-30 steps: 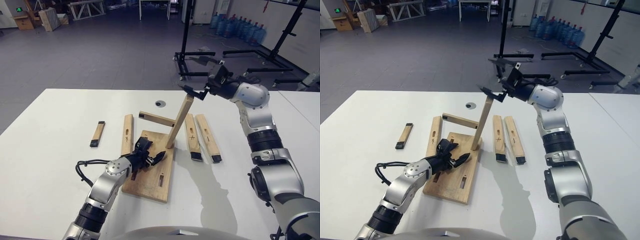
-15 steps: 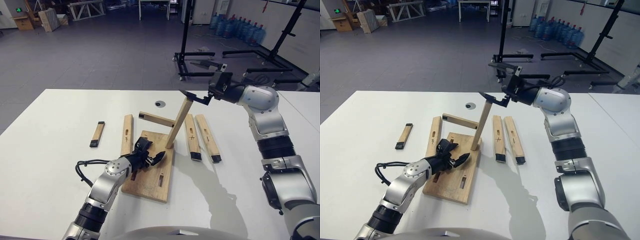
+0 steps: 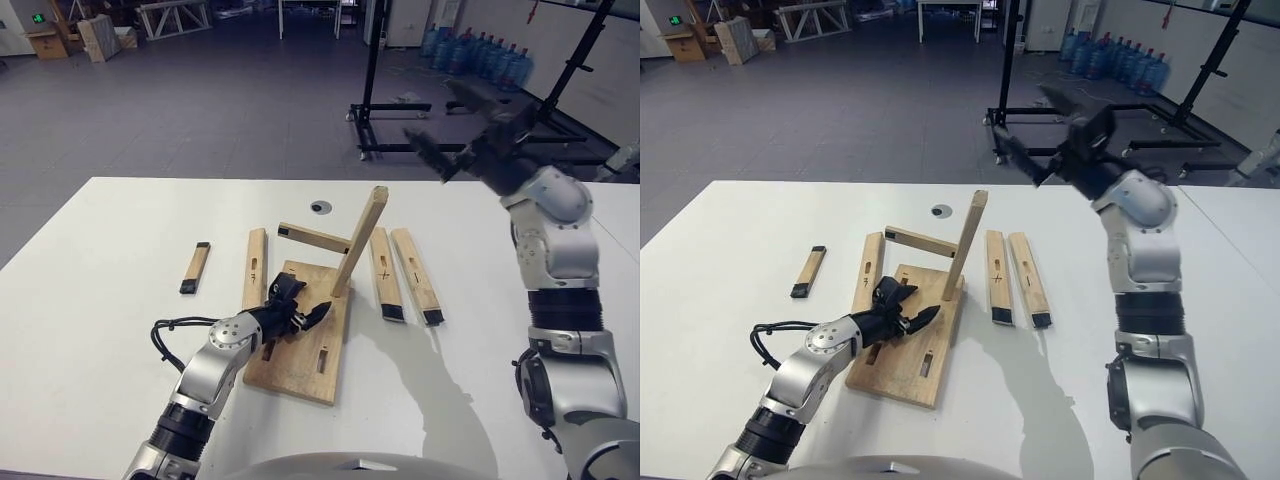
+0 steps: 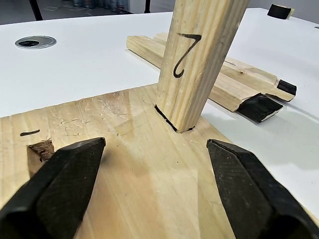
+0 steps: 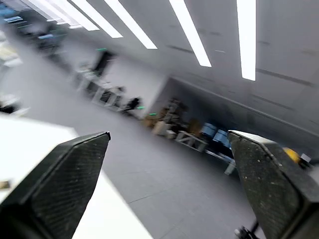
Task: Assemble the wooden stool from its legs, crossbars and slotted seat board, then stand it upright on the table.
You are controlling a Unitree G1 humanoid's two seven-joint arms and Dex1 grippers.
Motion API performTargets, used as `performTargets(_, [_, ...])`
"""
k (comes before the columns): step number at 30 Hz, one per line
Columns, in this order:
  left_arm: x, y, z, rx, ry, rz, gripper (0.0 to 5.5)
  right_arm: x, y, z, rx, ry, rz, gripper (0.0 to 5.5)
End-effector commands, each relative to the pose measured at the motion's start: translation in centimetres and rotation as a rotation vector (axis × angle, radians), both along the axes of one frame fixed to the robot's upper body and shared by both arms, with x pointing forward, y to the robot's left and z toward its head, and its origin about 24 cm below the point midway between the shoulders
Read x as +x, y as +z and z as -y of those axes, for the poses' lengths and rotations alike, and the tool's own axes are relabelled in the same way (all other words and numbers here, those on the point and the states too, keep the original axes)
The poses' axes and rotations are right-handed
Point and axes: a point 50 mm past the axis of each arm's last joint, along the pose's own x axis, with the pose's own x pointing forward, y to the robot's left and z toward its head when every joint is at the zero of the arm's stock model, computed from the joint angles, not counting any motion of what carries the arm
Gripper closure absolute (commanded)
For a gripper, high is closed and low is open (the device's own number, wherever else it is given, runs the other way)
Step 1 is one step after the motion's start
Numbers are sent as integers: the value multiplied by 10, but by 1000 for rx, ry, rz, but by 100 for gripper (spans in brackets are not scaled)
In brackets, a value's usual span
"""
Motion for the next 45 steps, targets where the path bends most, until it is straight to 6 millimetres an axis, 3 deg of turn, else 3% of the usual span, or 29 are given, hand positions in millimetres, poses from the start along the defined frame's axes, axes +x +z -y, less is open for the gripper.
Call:
performTargets(1, [-12, -26, -15, 7, 167, -103, 176, -12, -73, 26, 144, -345, -413, 115])
performTargets(4, [-17, -13, -11, -64, 155, -55, 176, -46, -143, 21, 166, -488, -810, 115])
performTargets(6, [-17, -6, -11, -96, 156, -29, 176, -65, -166, 7, 164, -486, -969, 115])
performTargets(11, [-13, 9, -13, -146, 147, 9, 176, -85, -182, -10, 82, -474, -1085, 115])
performTargets(18, [-9, 16, -14, -155, 137, 26, 176, -100, -222, -10, 29, -526, -1279, 115])
performTargets(32, [-3, 26, -18, -172, 121, 74, 176, -103, -238, -12, 11, -484, -1349, 346])
performTargets(35, [3, 26, -23, -142, 141, 121, 176, -87, -228, -6, 63, -507, -1219, 350])
performTargets(37, [5, 34, -25, -181, 119, 156, 176, -67, -205, 2, 152, -515, -992, 350])
performTargets(42, [10, 63, -31, -334, 41, 236, 176, -40, -117, 30, 331, -359, -457, 350])
performTargets(45, [5, 83, -34, -487, -28, 246, 176, -67, -50, 7, 475, 267, -331, 350])
